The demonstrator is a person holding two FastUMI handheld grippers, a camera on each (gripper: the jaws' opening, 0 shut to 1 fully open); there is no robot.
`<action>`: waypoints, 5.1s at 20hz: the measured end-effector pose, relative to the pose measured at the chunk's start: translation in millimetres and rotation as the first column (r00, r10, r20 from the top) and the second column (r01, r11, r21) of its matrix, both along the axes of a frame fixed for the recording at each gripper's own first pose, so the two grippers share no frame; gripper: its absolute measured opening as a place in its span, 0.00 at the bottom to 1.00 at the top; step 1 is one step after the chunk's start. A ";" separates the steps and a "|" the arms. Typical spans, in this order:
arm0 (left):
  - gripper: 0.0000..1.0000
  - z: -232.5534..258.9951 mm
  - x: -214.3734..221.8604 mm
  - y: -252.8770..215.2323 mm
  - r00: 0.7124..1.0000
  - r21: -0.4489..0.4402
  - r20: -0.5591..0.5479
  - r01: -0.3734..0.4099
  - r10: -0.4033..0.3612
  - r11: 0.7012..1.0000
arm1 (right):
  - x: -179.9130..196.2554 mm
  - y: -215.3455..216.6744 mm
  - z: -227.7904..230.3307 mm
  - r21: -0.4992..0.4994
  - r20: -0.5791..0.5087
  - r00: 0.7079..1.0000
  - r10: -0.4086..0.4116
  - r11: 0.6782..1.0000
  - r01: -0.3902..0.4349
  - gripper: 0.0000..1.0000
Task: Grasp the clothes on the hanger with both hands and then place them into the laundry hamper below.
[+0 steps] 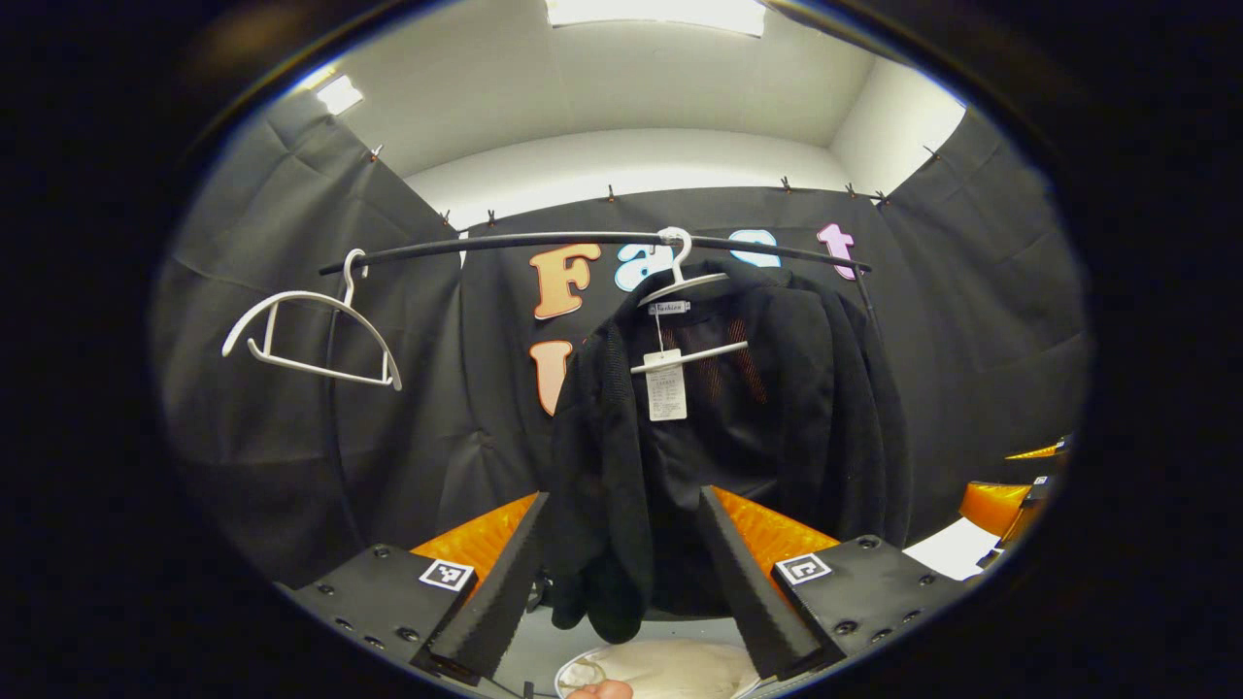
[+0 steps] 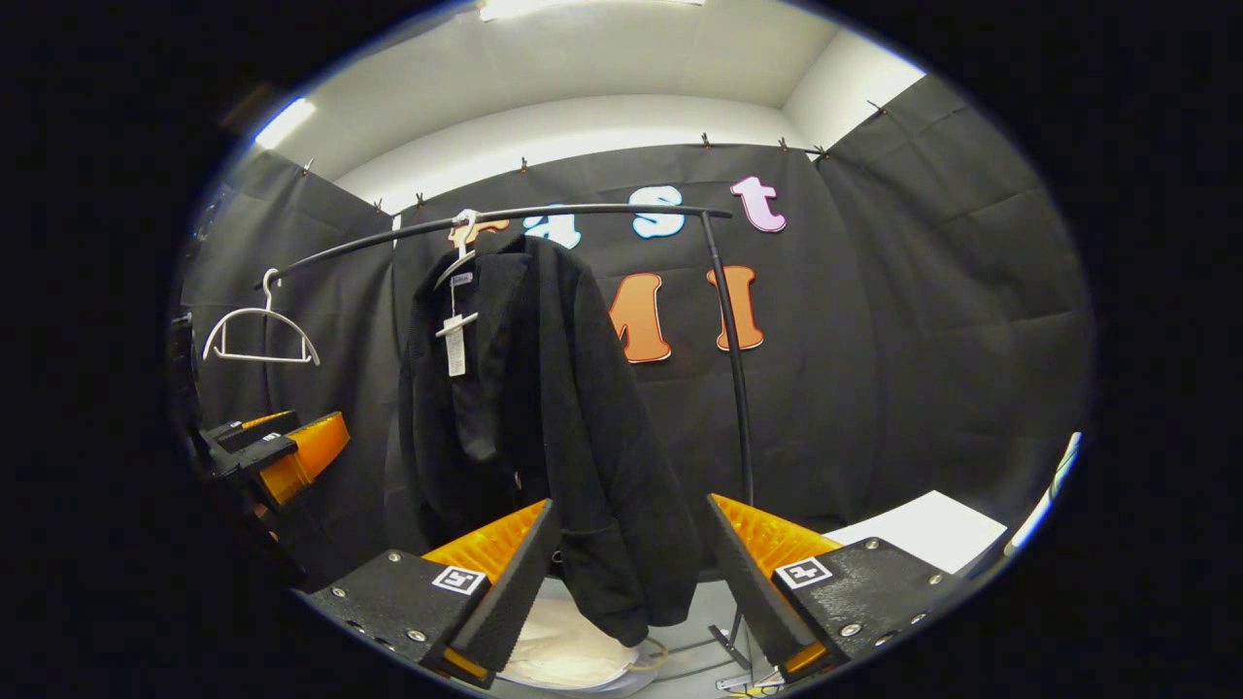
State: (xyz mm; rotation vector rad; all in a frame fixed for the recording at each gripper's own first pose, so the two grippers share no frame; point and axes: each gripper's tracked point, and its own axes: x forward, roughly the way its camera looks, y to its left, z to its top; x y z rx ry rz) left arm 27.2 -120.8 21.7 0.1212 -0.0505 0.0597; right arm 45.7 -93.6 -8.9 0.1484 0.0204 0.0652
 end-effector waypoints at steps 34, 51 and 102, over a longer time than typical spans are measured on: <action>0.98 -20.4 86.5 113.3 0.998 -0.096 -0.004 0.067 -0.068 0.993 | 194.9 98.1 -21.6 -0.177 -0.030 0.981 -0.194 0.967 0.185 0.55; 0.97 -37.8 192.6 19.0 0.967 -0.172 -0.023 0.247 -0.255 0.954 | 118.8 96.2 51.5 -0.145 0.065 0.982 -0.178 0.972 0.186 0.04; 0.10 23.1 185.4 80.7 0.969 -0.126 0.054 0.247 -0.242 0.961 | 175.1 -74.6 331.8 -0.178 0.370 0.846 -0.384 0.864 0.470 0.07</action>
